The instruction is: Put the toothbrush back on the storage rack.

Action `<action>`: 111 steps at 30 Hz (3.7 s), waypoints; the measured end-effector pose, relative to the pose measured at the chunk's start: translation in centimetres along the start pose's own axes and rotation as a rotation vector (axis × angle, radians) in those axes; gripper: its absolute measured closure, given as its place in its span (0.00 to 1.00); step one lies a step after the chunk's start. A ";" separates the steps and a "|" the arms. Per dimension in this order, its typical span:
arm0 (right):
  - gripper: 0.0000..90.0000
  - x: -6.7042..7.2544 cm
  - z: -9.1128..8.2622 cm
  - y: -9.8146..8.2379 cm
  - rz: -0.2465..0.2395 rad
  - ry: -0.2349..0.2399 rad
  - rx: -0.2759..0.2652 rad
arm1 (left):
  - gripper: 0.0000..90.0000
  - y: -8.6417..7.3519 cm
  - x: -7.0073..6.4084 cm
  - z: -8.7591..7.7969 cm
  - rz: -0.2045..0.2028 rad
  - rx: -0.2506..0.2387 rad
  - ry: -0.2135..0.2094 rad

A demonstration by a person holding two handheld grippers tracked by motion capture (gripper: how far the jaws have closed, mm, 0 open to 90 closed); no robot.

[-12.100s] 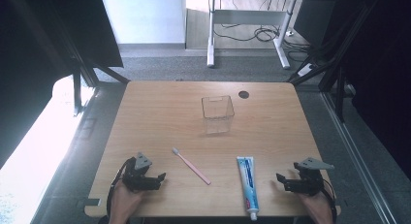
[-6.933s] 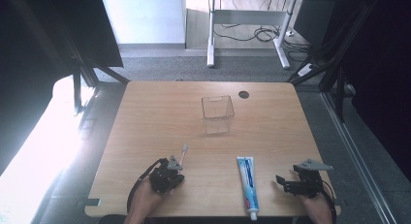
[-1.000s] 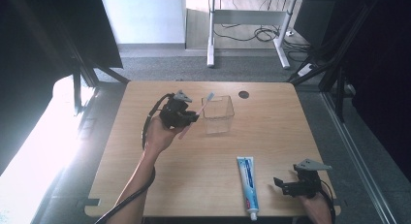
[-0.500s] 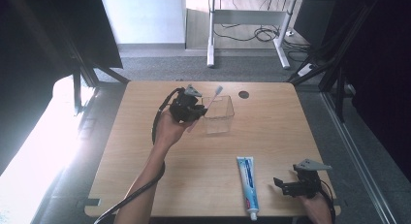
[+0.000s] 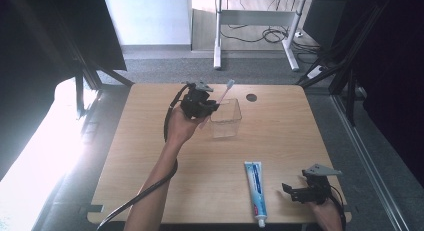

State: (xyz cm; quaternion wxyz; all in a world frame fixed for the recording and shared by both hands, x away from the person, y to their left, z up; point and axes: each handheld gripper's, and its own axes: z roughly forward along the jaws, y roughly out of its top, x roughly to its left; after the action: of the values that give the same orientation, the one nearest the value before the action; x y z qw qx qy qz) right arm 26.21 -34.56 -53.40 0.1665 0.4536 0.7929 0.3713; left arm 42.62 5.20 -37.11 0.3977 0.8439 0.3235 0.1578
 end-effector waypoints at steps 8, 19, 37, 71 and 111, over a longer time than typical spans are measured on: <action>0.00 0.0 0.0 0.0 -0.003 0.002 -0.002 | 0.88 0.9 0.1 1.1 -0.010 -0.018 -0.001; 0.00 0.0 0.1 0.0 -0.005 0.006 0.000 | 0.88 1.6 0.0 3.3 -0.030 -0.054 0.011; 0.00 0.1 0.2 0.0 0.000 0.020 0.007 | 0.88 1.9 0.8 6.5 -0.049 -0.078 0.046; 0.00 0.1 0.4 -0.1 -0.006 0.025 0.022 | 0.88 -1.1 -0.2 10.9 -0.006 0.013 0.076; 0.00 0.2 0.5 -0.1 -0.005 0.024 0.038 | 0.85 -1.0 -0.8 12.3 0.014 0.231 0.102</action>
State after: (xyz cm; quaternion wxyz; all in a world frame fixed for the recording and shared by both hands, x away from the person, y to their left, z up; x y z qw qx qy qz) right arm 26.35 -34.23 -53.79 0.1490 0.4502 0.8030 0.3610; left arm 48.05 -1.92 -45.70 0.2799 0.8772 0.3536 0.1649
